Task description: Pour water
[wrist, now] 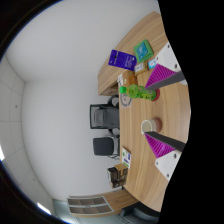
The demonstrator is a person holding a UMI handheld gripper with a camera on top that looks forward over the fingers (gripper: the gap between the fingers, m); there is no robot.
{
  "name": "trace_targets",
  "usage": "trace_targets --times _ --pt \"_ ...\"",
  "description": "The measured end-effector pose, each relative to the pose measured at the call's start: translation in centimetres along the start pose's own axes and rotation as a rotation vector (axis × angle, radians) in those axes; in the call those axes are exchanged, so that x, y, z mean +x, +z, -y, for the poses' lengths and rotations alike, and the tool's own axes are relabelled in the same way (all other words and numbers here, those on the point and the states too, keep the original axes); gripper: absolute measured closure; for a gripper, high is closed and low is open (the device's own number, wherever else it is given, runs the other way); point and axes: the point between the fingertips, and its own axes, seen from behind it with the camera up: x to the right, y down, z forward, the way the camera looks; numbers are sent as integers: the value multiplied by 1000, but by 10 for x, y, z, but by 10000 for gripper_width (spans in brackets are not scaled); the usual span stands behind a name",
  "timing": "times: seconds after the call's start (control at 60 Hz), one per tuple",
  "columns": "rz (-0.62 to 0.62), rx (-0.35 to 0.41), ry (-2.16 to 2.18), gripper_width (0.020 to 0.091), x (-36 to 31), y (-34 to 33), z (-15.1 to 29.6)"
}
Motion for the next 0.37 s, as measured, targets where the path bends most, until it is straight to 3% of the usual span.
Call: trace_targets --times 0.367 --pt "-27 8 -17 258 8 -24 21"
